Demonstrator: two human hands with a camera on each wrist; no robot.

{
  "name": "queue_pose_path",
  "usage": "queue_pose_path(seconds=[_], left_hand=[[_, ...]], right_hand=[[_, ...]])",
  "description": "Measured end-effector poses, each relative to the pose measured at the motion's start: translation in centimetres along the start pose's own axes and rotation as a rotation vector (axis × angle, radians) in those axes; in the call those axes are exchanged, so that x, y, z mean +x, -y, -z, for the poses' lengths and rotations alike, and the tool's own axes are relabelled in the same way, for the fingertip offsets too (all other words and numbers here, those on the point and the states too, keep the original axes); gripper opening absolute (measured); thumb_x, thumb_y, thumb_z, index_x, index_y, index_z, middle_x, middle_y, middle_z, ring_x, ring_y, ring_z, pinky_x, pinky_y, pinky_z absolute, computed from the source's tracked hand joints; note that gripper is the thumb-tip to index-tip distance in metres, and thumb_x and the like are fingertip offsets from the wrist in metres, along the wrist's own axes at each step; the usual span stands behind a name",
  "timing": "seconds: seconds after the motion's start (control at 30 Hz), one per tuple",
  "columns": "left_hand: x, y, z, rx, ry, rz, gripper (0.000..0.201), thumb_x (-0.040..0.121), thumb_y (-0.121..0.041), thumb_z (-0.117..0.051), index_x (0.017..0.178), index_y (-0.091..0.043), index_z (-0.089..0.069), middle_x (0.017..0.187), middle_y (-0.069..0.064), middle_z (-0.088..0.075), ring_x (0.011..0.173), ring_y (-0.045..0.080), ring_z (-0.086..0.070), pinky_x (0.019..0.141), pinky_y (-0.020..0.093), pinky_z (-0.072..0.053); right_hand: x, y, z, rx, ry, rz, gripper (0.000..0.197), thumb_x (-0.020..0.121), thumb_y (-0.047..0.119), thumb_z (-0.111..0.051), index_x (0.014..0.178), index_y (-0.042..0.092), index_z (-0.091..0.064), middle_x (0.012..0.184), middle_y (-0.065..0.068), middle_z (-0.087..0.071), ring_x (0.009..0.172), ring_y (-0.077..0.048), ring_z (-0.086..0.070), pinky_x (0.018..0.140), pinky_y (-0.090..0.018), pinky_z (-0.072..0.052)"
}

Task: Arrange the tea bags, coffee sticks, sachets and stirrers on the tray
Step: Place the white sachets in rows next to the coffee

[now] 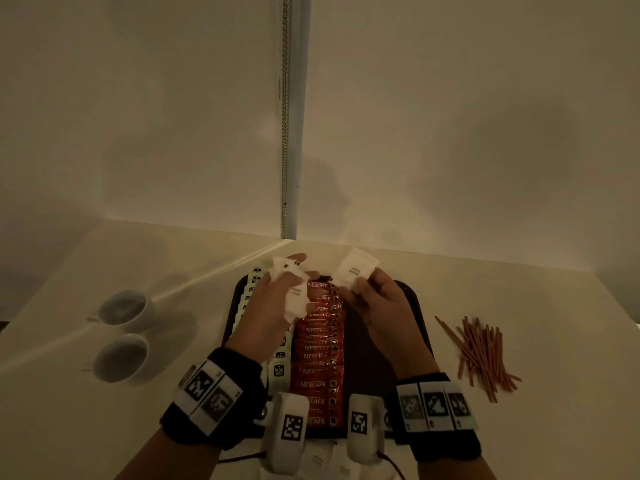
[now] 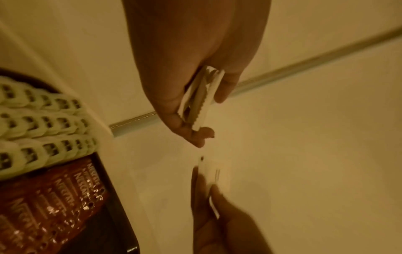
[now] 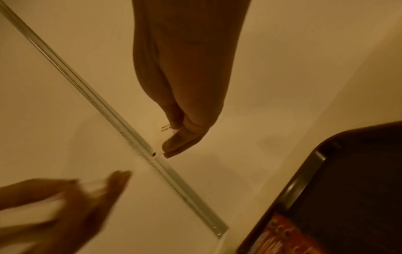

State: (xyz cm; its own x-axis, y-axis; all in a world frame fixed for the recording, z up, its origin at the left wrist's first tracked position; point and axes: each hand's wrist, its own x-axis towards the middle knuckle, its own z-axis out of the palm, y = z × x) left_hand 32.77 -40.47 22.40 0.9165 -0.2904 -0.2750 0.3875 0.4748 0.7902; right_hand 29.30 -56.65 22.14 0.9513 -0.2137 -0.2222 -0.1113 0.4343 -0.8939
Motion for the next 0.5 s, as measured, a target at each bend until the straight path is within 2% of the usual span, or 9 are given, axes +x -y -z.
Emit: queue_pose_path(seconds=[0.07,0.1,0.17,0.23,0.37,0.5], left_hand=[[0.6,-0.4,0.9,-0.186,-0.029,0.068,0.029,0.096,-0.006,-0.036,0.115,-0.008,-0.058,0.098,0.015,-0.067,0.083,0.029,-0.060,0.054,0.028,-0.054],[0.9,-0.6,1.3,-0.232,-0.048,0.081,0.028,0.097,-0.007,-0.035,0.112,-0.006,-0.058,0.097,0.016,-0.067,0.082,0.029,-0.062,0.057,0.028,-0.056],[1.6,-0.9,2.0,-0.285,-0.069,0.080,0.027,0.097,-0.009,-0.035,0.110,-0.004,-0.058,0.093,0.016,-0.067,0.078,0.028,-0.067,0.067,0.031,-0.059],[2.0,-1.2,2.5,-0.318,-0.080,0.083,0.027,0.097,-0.011,-0.035,0.109,-0.004,-0.058,0.091,0.017,-0.065,0.076,0.028,-0.069,0.072,0.035,-0.059],[2.1,-1.4,3.5,-0.199,-0.077,0.091,0.027,0.097,-0.016,-0.039,0.111,-0.008,-0.061,0.100,0.016,-0.071,0.084,0.028,-0.071,0.063,0.038,-0.060],[2.3,-0.8,4.3,-0.047,-0.103,0.103,0.027,0.098,-0.020,-0.040,0.115,-0.015,-0.060,0.107,0.010,-0.072,0.087,0.029,-0.071,0.055,0.037,-0.059]], right_hand=[[2.4,-0.4,1.8,-0.130,-0.092,0.030,0.023,0.095,0.005,-0.044,0.112,0.016,-0.057,0.110,0.001,-0.062,0.102,-0.019,-0.061,0.076,-0.024,-0.056],[3.9,-0.8,3.1,-0.275,-0.150,0.051,0.024,0.095,0.006,-0.047,0.116,0.014,-0.056,0.114,-0.002,-0.061,0.104,-0.018,-0.060,0.079,-0.025,-0.055],[7.0,-2.2,5.7,-0.572,-0.253,0.089,0.026,0.091,0.010,-0.057,0.117,0.011,-0.057,0.115,-0.008,-0.064,0.102,-0.020,-0.061,0.083,-0.029,-0.053],[9.5,-3.9,7.8,-0.747,-0.333,0.066,0.027,0.085,0.015,-0.066,0.111,0.009,-0.060,0.109,-0.010,-0.067,0.098,-0.022,-0.063,0.084,-0.032,-0.052],[12.7,-6.9,9.9,-0.860,-0.332,-0.065,0.018,0.083,0.012,-0.069,0.100,0.010,-0.063,0.097,-0.002,-0.064,0.096,-0.020,-0.062,0.091,-0.036,-0.051],[14.6,-8.8,10.2,-0.918,-0.352,-0.090,0.017,0.084,0.011,-0.067,0.100,0.008,-0.065,0.098,-0.005,-0.065,0.098,-0.022,-0.062,0.086,-0.030,-0.050]])
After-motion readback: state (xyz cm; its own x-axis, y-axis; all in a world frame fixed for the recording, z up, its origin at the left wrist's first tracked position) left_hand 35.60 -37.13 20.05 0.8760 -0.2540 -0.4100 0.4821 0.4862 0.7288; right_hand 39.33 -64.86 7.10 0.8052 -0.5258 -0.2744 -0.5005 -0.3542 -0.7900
